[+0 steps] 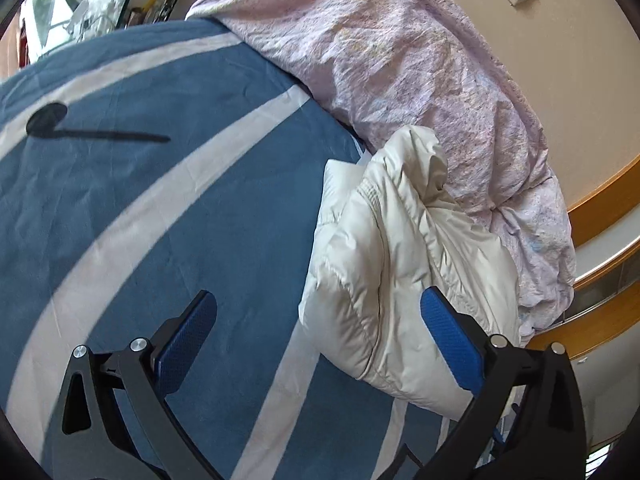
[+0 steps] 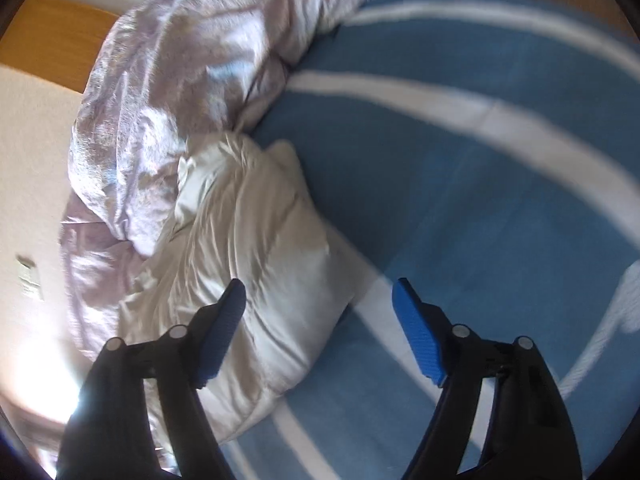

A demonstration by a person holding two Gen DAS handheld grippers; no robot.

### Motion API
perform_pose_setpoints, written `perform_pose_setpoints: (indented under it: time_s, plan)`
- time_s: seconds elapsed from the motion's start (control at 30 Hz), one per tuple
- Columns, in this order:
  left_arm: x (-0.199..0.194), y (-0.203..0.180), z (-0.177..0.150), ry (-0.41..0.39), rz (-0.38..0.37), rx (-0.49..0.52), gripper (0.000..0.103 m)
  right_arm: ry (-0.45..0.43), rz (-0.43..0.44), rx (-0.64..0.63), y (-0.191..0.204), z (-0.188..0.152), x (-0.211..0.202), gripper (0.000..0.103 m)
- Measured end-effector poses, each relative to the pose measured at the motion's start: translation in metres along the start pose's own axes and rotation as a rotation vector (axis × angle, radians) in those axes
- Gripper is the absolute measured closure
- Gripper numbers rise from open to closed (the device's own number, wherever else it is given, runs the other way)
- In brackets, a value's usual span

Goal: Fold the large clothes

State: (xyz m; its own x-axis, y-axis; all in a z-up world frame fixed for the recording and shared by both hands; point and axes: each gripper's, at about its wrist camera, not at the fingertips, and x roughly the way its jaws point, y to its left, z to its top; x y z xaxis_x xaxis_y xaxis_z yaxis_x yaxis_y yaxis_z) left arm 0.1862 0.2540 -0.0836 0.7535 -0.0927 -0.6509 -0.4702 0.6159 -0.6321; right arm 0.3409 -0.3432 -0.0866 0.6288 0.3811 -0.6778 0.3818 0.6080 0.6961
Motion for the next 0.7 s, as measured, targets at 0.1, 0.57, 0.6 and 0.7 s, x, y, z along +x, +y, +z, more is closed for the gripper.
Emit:
perform_pose_setpoints:
  time_s: [0.1, 0.57, 0.6, 0.7]
  plan:
    - [0.010, -0.002, -0.014, 0.019, -0.019, -0.044, 0.006, 0.025, 0.044, 0.023, 0.001, -0.005, 0.011, 0.029]
    - [0.035, -0.002, -0.032, -0.034, -0.178, -0.292, 0.065, -0.020, 0.131, -0.012, 0.014, -0.012, 0.015, 0.069]
    - [0.035, 0.002, -0.031, -0.033, -0.211, -0.318, 0.073, -0.026, 0.137, -0.024, 0.016, -0.013, 0.013, 0.071]
    - [0.031, -0.002, -0.026, -0.039, -0.253, -0.303, 0.083, -0.043, 0.157, -0.059, 0.025, -0.014, 0.007, 0.077]
